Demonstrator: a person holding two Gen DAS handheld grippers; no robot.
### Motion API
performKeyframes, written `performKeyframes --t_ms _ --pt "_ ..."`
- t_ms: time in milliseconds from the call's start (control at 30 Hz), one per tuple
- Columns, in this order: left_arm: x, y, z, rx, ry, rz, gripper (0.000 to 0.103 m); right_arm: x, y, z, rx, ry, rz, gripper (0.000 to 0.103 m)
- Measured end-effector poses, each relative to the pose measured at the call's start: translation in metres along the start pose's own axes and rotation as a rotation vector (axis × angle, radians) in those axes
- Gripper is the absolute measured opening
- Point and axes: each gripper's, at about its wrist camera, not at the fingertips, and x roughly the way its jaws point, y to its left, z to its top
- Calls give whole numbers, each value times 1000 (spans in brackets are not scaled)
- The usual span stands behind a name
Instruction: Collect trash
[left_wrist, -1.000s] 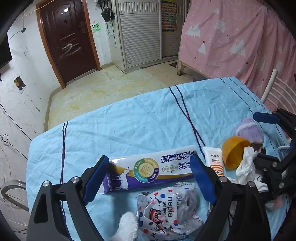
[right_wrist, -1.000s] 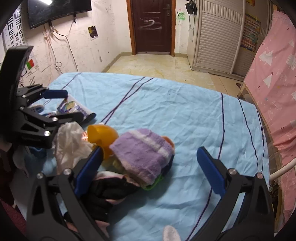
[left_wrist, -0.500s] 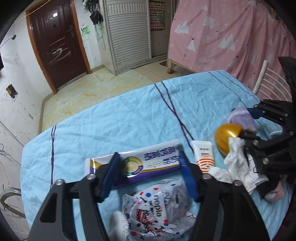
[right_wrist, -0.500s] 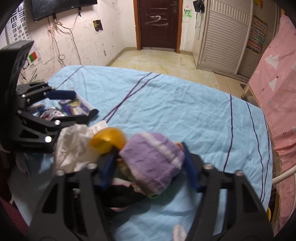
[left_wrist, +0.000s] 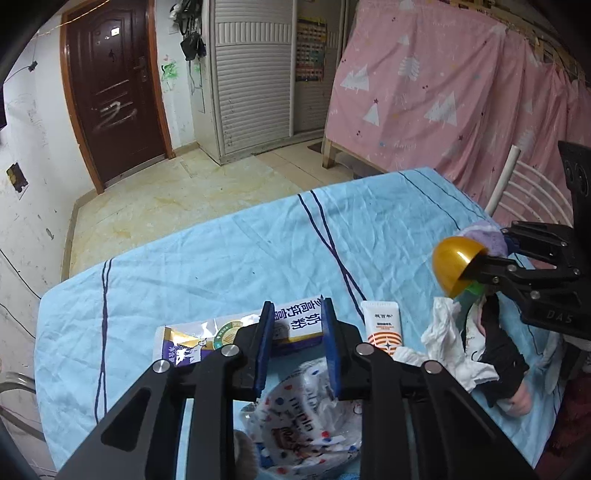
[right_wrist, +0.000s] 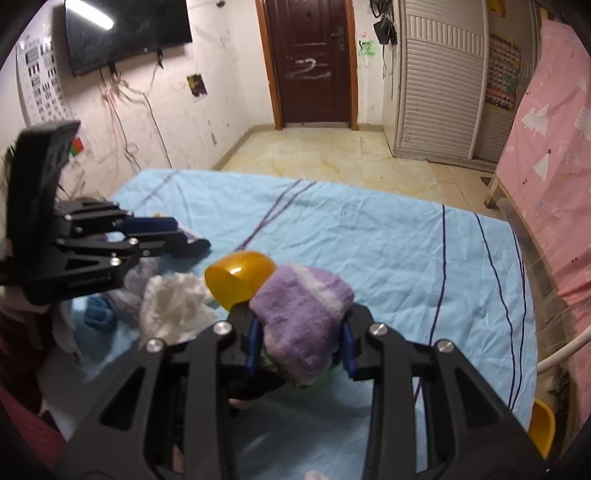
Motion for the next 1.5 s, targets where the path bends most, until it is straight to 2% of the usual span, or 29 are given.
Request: performKeyframes --t_ms 67,300,333,367,400,433,467,600,700,833,900,1000,1200,1233,1300,1333,1367,1400,1433,1500 --pt "-2 2 1 -6 -7 1 17 0 -2 0 7 7 10 32" --pt "-11 24 6 -82 -16 1 20 6 -15 -11 6 66 -54 32" --pt "-13 28 6 -91 -17 8 29 7 -15 -13 4 74 -59 33" --pt "-15 32 7 -95 -19 17 49 7 -17 -15 1 80 -66 34" --pt "-17 36 7 -101 -22 24 60 6 -19 -17 -1 87 -73 35" --pt "-19 39 6 -109 -23 31 78 7 -21 -20 -1 93 -76 36" --pt "-20 43 5 -120 -19 35 83 6 -22 -22 -1 97 -76 40" --pt "-14 51 -1 -137 28 56 83 1 -25 -30 -6 102 -67 53" --pt "-11 51 -7 -124 55 81 83 -3 -23 -35 -29 109 -69 57" --pt "-16 45 -14 -71 54 77 83 -8 -19 -42 -69 126 -80 67" --pt "-24 40 -18 -57 47 52 83 -11 -18 -45 -82 125 -73 73" --pt "-35 27 -21 -31 40 -5 83 -13 -20 -44 -78 112 -65 75" --pt "-20 -8 -27 50 94 14 83 -9 -28 -37 -48 98 -63 75" --pt "-16 -12 -29 52 103 15 80 -8 -29 -37 -45 98 -61 75" --pt "-9 -19 -30 54 113 4 68 -7 -30 -36 -46 100 -59 74" --pt "-7 -22 -31 57 116 -2 53 -6 -29 -36 -52 102 -54 67" --pt "-6 -25 -31 58 117 -5 50 -6 -29 -36 -57 103 -54 54" --pt "-7 -29 -32 66 110 1 48 -5 -29 -36 -60 104 -53 49" --pt "-7 -32 -33 74 106 4 43 -5 -29 -36 -63 100 -50 38" --pt "-10 -35 -34 78 98 13 39 -7 -28 -36 -67 84 -53 32"
